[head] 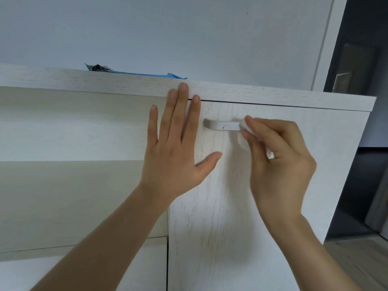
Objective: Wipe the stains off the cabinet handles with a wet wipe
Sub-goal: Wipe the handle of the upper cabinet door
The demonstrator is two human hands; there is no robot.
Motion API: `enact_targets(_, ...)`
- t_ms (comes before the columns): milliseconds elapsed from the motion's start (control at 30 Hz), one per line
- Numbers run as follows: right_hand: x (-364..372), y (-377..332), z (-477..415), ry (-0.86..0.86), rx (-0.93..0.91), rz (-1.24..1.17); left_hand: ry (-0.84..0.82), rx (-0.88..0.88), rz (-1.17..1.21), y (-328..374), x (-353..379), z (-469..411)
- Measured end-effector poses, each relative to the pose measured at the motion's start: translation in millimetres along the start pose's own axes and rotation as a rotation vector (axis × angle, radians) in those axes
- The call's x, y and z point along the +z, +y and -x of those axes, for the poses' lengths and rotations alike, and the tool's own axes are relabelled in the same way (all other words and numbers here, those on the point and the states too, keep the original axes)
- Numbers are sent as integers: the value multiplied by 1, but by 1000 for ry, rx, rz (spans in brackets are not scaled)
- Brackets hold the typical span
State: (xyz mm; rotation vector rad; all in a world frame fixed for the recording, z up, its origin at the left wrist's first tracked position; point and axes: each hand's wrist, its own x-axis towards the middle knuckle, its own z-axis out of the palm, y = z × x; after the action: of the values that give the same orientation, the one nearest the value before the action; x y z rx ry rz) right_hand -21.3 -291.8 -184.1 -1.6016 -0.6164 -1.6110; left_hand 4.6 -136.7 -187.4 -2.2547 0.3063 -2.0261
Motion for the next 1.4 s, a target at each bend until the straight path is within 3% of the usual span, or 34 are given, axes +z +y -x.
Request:
enact_targets(167, 6, -8, 1, -49, -72, 1, -11, 54, 5, -8, -1, 1)
enact_targets(400, 4, -8, 1, 62, 3, -38, -40, 66, -9, -10, -2, 2)
enact_targets(533, 12, -13, 1, -9, -64, -62, -11, 60, -5, -9, -1, 3)
enact_targets(767, 13, -14, 0, -36, -57, -23, 2, 55, -7, -9, 0, 3)
enact_targets(933, 0, -7, -3, 22, 46, -18, -33, 53, -20, -9, -1, 4)
enact_targets(1033, 9, -16, -2, -9, 1, -66, -22, 53, -14, -9, -1, 4)
enact_targets(1233, 0, 0, -3, 22, 37, 13, -35, 50, -50, -9, -1, 5)
enact_targets(1400, -6, 9, -6, -51, -9, 62, -37, 48, -65, -9, -1, 4)
